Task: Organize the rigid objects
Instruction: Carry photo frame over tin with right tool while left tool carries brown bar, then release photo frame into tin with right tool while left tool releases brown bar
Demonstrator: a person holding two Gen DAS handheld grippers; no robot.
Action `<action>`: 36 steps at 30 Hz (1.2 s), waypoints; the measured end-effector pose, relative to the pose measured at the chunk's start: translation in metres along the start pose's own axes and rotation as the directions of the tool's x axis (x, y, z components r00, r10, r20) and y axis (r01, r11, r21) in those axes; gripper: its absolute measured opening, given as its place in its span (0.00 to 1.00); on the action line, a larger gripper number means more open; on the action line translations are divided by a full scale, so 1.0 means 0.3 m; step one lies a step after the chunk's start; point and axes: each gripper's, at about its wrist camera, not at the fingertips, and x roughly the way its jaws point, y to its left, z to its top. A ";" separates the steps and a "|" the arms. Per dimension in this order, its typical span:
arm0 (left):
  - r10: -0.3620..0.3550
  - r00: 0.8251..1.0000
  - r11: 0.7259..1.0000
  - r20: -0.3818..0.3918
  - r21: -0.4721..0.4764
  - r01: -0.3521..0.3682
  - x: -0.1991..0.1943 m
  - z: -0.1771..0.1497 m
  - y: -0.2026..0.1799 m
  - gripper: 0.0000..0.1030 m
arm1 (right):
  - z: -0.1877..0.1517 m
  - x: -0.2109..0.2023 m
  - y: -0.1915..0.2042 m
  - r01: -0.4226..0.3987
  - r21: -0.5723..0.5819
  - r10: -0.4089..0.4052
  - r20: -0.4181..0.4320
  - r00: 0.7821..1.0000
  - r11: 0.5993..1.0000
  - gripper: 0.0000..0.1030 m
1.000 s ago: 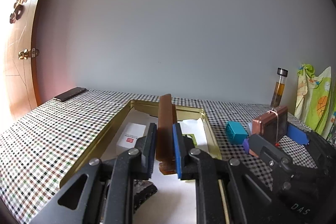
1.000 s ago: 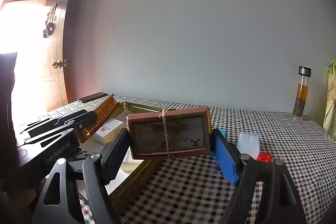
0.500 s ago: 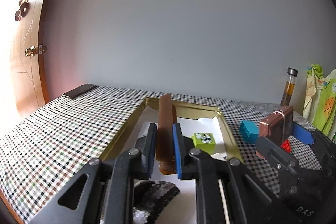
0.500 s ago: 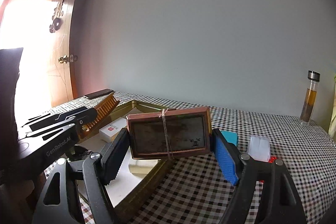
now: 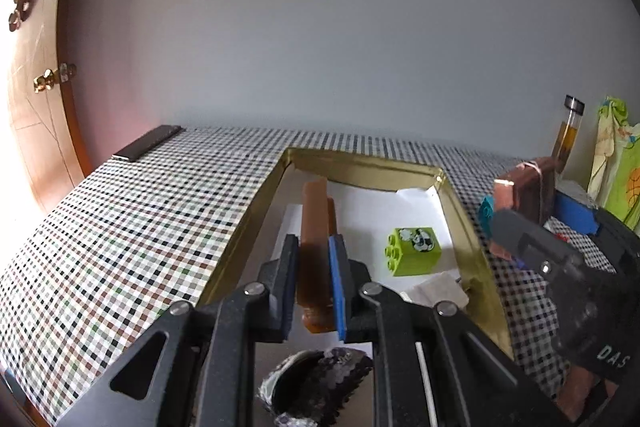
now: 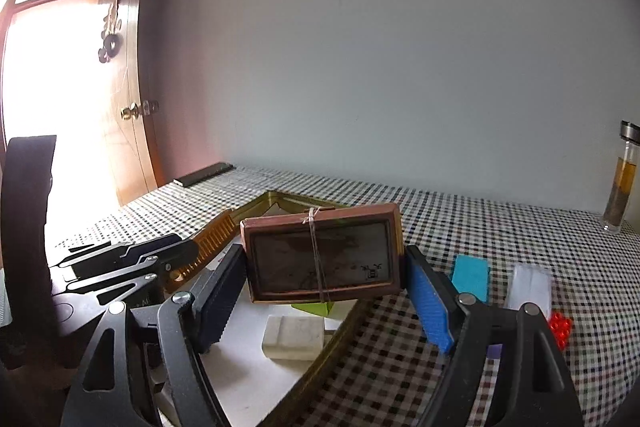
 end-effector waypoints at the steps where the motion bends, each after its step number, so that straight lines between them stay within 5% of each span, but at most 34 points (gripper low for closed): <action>1: 0.003 1.000 1.000 -0.007 0.003 -0.003 0.005 0.003 0.001 0.13 | 0.005 0.016 -0.001 -0.006 0.004 0.006 -0.014 1.000 1.000 0.77; 13: 0.042 0.998 0.998 -0.040 0.038 -0.040 0.053 0.012 0.014 0.13 | 0.012 0.179 0.029 -0.046 -0.024 0.042 -0.149 0.988 0.999 0.77; 26: 0.054 0.996 0.997 -0.066 0.050 -0.051 0.086 0.004 0.006 0.14 | 0.002 0.221 0.050 -0.063 -0.027 0.058 -0.177 0.983 0.998 0.78; 27: 0.068 0.996 0.997 -0.055 0.049 -0.065 0.082 0.005 0.007 0.19 | 0.001 0.226 0.052 -0.067 -0.025 0.061 -0.180 0.982 0.997 0.78; 31: 0.101 0.995 0.995 -0.027 -0.005 -0.101 0.053 0.011 0.047 0.72 | 0.002 0.228 0.059 -0.062 -0.038 0.054 -0.175 0.983 0.997 0.78; 36: 0.114 0.993 0.993 0.002 -0.039 -0.114 0.011 0.006 0.058 0.91 | 0.010 0.184 0.027 -0.052 -0.001 0.052 -0.114 0.992 0.999 0.85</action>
